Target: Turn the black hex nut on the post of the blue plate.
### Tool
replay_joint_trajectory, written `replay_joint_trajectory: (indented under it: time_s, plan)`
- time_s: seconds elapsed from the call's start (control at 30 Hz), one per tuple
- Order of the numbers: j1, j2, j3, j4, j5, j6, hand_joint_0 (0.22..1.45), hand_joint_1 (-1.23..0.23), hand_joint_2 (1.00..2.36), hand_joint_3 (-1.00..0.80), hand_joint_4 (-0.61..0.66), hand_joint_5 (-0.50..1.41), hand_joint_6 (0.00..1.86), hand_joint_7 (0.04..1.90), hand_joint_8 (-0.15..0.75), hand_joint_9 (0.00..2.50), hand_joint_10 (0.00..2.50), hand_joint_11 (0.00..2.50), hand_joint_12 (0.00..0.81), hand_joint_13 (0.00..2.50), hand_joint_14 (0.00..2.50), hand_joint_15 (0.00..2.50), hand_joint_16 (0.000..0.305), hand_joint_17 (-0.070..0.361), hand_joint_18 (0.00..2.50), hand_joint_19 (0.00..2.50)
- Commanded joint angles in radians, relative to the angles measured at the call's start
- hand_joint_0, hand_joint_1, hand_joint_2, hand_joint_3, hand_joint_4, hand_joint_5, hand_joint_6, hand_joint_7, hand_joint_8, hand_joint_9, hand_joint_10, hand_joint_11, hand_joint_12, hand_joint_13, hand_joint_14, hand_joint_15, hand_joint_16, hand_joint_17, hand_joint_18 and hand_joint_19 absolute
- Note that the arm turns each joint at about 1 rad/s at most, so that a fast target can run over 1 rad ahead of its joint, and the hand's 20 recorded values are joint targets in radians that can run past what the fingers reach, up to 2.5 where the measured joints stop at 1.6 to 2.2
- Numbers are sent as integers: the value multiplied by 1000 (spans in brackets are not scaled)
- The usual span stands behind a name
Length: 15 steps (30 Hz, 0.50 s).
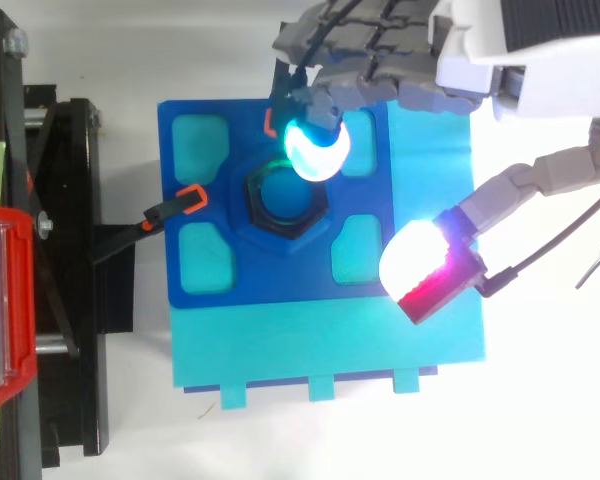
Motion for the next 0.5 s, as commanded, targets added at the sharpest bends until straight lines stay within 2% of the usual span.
replay_joint_trajectory:
  time_s: [0.0,0.17,0.37,0.47]
  plan:
    - [2,10,0,-4,1,0,457,-484,1000,-500,459,-237,504,1022,433,192,0,9,525,218,3,355,62,140,0,262]
    - [4,19,4,-6,9,4,457,-508,1000,-500,467,-233,505,1002,437,227,1,0,529,255,3,330,63,143,42,215]
    - [4,19,61,-4,9,18,456,-483,1000,-500,455,-238,505,1004,436,196,0,10,528,221,3,350,62,140,0,255]
    - [11,18,73,-4,29,21,457,-508,1000,-500,458,-237,504,945,440,229,0,0,529,254,4,329,63,143,45,214]
